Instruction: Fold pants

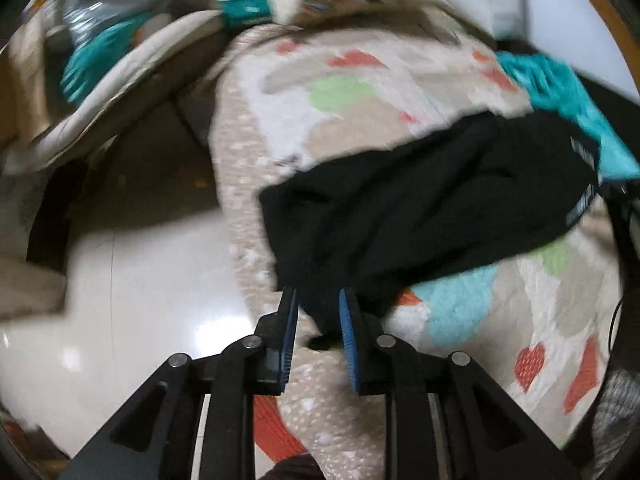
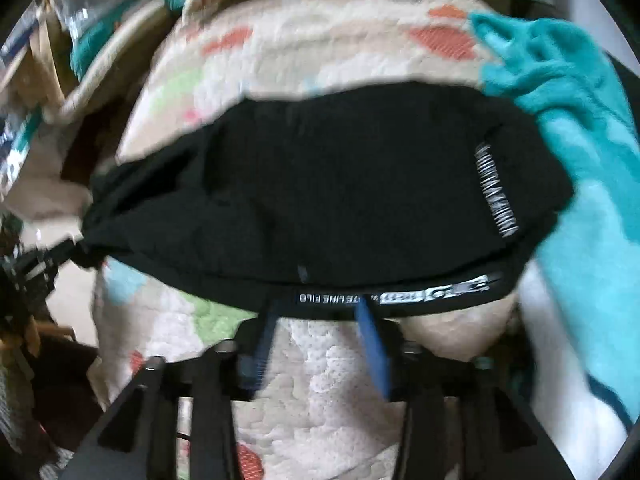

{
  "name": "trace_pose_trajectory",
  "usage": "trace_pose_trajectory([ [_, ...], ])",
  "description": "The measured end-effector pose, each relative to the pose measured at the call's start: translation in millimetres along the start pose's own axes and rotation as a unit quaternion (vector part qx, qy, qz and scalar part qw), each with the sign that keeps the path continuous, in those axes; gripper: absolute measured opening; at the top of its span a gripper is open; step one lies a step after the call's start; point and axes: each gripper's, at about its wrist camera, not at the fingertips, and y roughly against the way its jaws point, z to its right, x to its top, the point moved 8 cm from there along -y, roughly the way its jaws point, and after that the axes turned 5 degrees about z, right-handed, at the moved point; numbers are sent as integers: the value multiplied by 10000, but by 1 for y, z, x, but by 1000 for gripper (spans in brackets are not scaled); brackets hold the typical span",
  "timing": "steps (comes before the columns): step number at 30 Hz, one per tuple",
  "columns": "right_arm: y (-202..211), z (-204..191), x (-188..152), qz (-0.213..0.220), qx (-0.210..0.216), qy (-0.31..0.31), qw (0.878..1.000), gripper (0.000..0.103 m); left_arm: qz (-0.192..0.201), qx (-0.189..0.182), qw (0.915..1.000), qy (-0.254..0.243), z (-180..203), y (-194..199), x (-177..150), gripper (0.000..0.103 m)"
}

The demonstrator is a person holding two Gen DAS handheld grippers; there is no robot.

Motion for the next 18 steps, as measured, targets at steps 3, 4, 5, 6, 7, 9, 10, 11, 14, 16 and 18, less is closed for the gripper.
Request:
trace_pose_trajectory([
  [3, 17, -10, 18, 405, 175, 69, 9990, 62, 48, 113, 9961, 876, -36, 2, 10, 21],
  [4, 18, -16, 24, 471, 212, 139, 9986, 62, 26, 100, 9927, 1201, -45, 0, 14, 21],
  [5, 17, -27, 31, 530, 230, 270, 9980, 62, -2, 57, 9878, 1554, -54, -3, 19, 21],
  [6, 15, -36, 35, 554, 243, 383, 9974, 62, -22, 26, 9812, 1931, -63, -7, 24, 21],
  [7, 10, -47, 41, 584, 279, 527, 9965, 62, -36, 15, 9763, 2165, -68, -11, 27, 21],
  [9, -2, -74, 51, 635, 394, 822, 9938, 62, -66, -162, 9666, 2556, -73, -23, 34, 21],
  [10, -7, -84, 55, 655, 408, 957, 9924, 62, -47, -244, 9640, 2646, -73, -27, 36, 21],
  [11, -14, -92, 62, 716, 351, 1111, 9906, 62, 15, -321, 9624, 2696, -72, -32, 36, 21],
  [14, -33, -105, 85, 880, 141, 1423, 9858, 60, 23, -290, 9658, 2577, -68, -42, 32, 21],
  [16, -49, -112, 98, 837, 75, 1499, 9851, 57, -107, -177, 9657, 2588, -73, -49, 26, 21],
  [18, -60, -125, 100, 743, 173, 1633, 9836, 55, -151, -167, 9608, 2763, -81, -54, 24, 21],
])
